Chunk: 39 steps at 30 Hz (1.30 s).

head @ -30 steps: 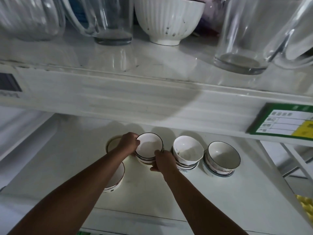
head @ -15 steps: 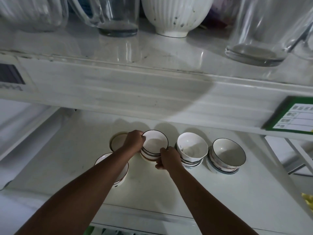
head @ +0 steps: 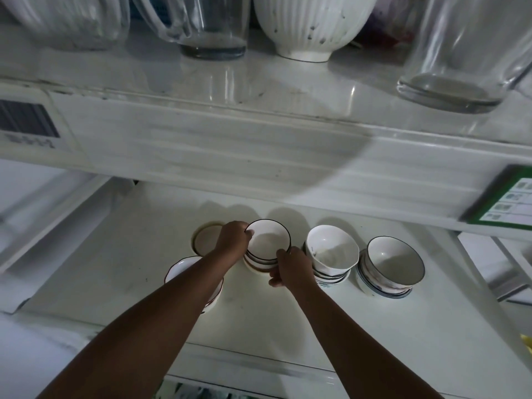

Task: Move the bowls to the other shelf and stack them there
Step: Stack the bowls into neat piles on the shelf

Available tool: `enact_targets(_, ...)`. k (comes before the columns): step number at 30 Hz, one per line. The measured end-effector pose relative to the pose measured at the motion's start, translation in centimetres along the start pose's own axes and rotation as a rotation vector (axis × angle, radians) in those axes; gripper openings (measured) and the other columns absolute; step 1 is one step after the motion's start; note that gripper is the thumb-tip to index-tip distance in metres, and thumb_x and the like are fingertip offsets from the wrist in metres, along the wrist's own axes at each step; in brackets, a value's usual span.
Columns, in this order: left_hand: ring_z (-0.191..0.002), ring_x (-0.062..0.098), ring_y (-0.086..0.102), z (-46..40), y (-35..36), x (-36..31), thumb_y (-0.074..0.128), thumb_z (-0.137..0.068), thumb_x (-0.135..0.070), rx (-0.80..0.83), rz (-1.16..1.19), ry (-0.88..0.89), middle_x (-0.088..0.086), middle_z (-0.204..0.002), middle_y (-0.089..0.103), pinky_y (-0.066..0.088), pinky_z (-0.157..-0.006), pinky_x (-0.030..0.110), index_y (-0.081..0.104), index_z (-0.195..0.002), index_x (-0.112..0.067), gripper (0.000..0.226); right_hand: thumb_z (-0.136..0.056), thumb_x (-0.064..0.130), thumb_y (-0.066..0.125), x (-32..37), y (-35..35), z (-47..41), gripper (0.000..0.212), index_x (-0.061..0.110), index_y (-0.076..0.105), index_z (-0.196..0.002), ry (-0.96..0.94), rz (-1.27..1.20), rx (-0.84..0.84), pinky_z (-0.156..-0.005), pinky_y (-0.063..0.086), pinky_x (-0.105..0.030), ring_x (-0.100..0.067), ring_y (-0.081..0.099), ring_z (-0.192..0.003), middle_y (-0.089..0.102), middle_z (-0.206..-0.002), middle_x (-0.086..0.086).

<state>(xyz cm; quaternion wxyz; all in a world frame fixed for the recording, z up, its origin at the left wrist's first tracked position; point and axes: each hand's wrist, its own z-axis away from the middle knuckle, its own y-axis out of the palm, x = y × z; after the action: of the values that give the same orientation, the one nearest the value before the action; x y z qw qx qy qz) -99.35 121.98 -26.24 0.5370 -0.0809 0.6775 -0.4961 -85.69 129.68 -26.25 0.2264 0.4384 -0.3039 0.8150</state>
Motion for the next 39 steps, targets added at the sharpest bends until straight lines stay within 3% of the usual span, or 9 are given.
enact_targets(8,-0.109,0.031,0.062,-0.1,-2.7,1.8,0.053,-0.094,-0.033,-0.073,0.007,-0.055,0.014,-0.112,0.070,0.046,-0.088,0.033,0.070,-0.107,-0.008,0.033,-0.099,0.030,0.049,-0.5,-0.2,1.7,0.034,0.003,0.053,-0.079,0.097,-0.158,-0.013,-0.047,0.054,-0.032,-0.028,0.056,-0.043,0.060,-0.073,-0.024)
enact_targets(14,-0.115,0.036,0.057,-0.2,-7.2,8.4,0.057,-0.090,-0.043,-0.122,-0.086,-0.294,0.020,-0.124,0.060,0.045,-0.093,0.037,0.059,-0.120,-0.005,0.048,-0.098,0.040,0.054,-1.6,4.5,4.7,0.034,0.006,0.054,-0.100,0.233,0.008,0.354,-0.050,0.054,-0.028,-0.028,0.066,-0.051,0.068,-0.079,-0.019)
enact_targets(18,-0.097,0.037,0.066,-0.1,-7.0,11.3,0.054,-0.089,-0.046,0.063,-0.044,-0.404,0.025,-0.106,0.069,0.044,-0.071,0.032,0.066,-0.101,0.004,0.053,-0.100,0.039,0.053,-1.5,7.8,5.7,0.037,0.007,0.051,-0.118,0.226,-0.026,0.560,-0.045,0.053,-0.022,-0.023,0.068,-0.055,0.065,-0.091,-0.019)
enact_targets(23,-0.088,0.030,0.063,0.3,-5.7,12.2,0.058,-0.090,-0.044,0.247,0.232,-0.450,0.022,-0.108,0.068,0.043,-0.073,0.030,0.071,-0.104,-0.003,0.046,-0.098,0.031,0.053,-2.1,10.3,5.3,0.044,-0.004,0.048,-0.124,0.227,-0.018,0.489,-0.048,0.057,-0.029,-0.027,0.067,-0.053,0.063,-0.083,-0.018)
enact_targets(27,-0.104,0.029,0.055,0.0,-5.1,11.5,0.059,-0.091,-0.037,0.277,0.236,-0.482,0.016,-0.116,0.058,0.040,-0.084,0.031,0.060,-0.124,-0.003,0.048,-0.094,0.023,0.050,-2.5,11.0,5.6,0.034,0.001,0.047,-0.121,0.246,-0.066,0.438,-0.057,0.059,-0.038,-0.031,0.067,-0.057,0.062,-0.082,-0.018)
enact_targets(29,-0.106,0.032,0.060,-0.3,-5.2,11.7,0.062,-0.088,-0.035,0.296,0.252,-0.496,0.019,-0.116,0.063,0.045,-0.087,0.035,0.063,-0.119,-0.002,0.045,-0.091,0.017,0.048,-2.5,11.4,5.8,0.031,0.003,0.049,-0.119,0.223,-0.097,0.381,-0.060,0.061,-0.041,-0.031,0.066,-0.055,0.062,-0.084,-0.019)
enact_targets(34,-0.057,0.027,0.054,-0.7,-4.7,11.8,0.052,-0.092,-0.009,0.268,0.402,-0.533,0.019,-0.067,0.059,0.043,-0.061,0.030,0.062,-0.082,0.003,0.019,-0.092,0.015,0.046,-3.3,10.2,6.1,0.037,0.004,0.049,-0.127,0.214,-0.110,0.284,-0.060,0.063,-0.041,-0.030,0.068,-0.052,0.061,-0.105,-0.020)
enact_targets(36,-0.060,0.029,0.057,-0.5,-4.5,11.8,0.050,-0.091,-0.005,0.228,0.450,-0.537,0.022,-0.073,0.059,0.050,-0.057,0.030,0.059,-0.093,0.003,0.012,-0.091,0.017,0.047,-4.0,8.9,6.1,0.042,0.002,0.050,-0.130,0.218,-0.080,0.259,-0.064,0.064,-0.044,-0.034,0.073,-0.059,0.063,-0.109,-0.022)
enact_targets(39,-0.074,0.040,0.065,-0.4,-4.4,12.0,0.050,-0.089,-0.003,0.179,0.535,-0.551,0.032,-0.097,0.062,0.060,-0.066,0.051,0.056,-0.107,0.004,0.020,-0.088,0.016,0.047,-5.0,6.5,6.3,0.038,0.002,0.053,-0.123,0.237,-0.082,0.231,-0.073,0.063,-0.051,-0.042,0.075,-0.068,0.066,-0.104,-0.025)
